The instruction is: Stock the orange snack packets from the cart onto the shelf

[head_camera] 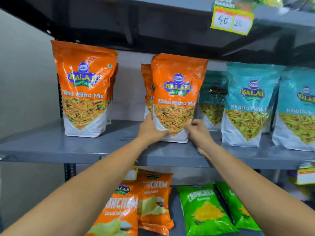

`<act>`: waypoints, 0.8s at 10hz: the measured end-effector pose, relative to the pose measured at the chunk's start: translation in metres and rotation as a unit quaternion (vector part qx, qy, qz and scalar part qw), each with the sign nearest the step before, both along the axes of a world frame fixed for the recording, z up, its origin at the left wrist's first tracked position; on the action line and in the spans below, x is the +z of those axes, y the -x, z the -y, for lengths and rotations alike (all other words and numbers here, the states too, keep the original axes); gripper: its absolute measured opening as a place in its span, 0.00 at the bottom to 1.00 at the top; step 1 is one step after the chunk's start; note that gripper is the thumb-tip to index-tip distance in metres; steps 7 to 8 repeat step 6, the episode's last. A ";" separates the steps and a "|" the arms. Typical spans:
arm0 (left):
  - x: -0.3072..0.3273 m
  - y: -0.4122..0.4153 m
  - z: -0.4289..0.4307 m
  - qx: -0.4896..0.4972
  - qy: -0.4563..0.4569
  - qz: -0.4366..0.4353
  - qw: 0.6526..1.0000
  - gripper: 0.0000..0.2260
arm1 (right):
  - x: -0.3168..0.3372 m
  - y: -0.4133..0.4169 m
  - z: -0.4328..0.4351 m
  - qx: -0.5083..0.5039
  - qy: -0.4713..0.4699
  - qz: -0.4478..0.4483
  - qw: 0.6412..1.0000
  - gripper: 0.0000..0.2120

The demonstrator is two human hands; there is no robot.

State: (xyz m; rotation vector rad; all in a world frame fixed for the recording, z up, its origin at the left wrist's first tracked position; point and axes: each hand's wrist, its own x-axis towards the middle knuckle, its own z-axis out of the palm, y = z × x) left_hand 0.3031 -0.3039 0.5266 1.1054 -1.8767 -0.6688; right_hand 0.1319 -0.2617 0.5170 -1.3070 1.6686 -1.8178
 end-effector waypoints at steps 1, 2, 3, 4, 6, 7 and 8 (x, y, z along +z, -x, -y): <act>0.002 -0.022 0.016 -0.011 -0.036 -0.032 0.999 0.36 | -0.004 -0.013 0.005 0.025 -0.009 -0.060 0.998 0.13; 0.002 -0.029 0.018 -0.024 -0.044 -0.040 0.998 0.35 | -0.004 -0.018 0.005 0.038 -0.016 -0.065 0.997 0.15; 0.000 -0.029 0.016 -0.033 -0.046 -0.060 0.997 0.34 | -0.004 -0.016 0.003 0.035 -0.005 -0.056 0.998 0.14; -0.001 -0.029 0.011 -0.027 -0.034 -0.025 0.999 0.34 | -0.004 -0.018 -0.001 0.037 -0.027 -0.070 0.996 0.16; 0.058 -0.046 -0.004 0.183 0.371 0.213 0.885 0.43 | 0.032 -0.028 -0.016 -0.185 0.105 -0.478 0.852 0.36; 0.058 -0.046 -0.004 0.183 0.371 0.213 0.885 0.43 | 0.032 -0.028 -0.016 -0.185 0.105 -0.478 0.852 0.36; 0.058 -0.046 -0.004 0.183 0.371 0.213 0.885 0.43 | 0.032 -0.028 -0.016 -0.185 0.105 -0.478 0.852 0.36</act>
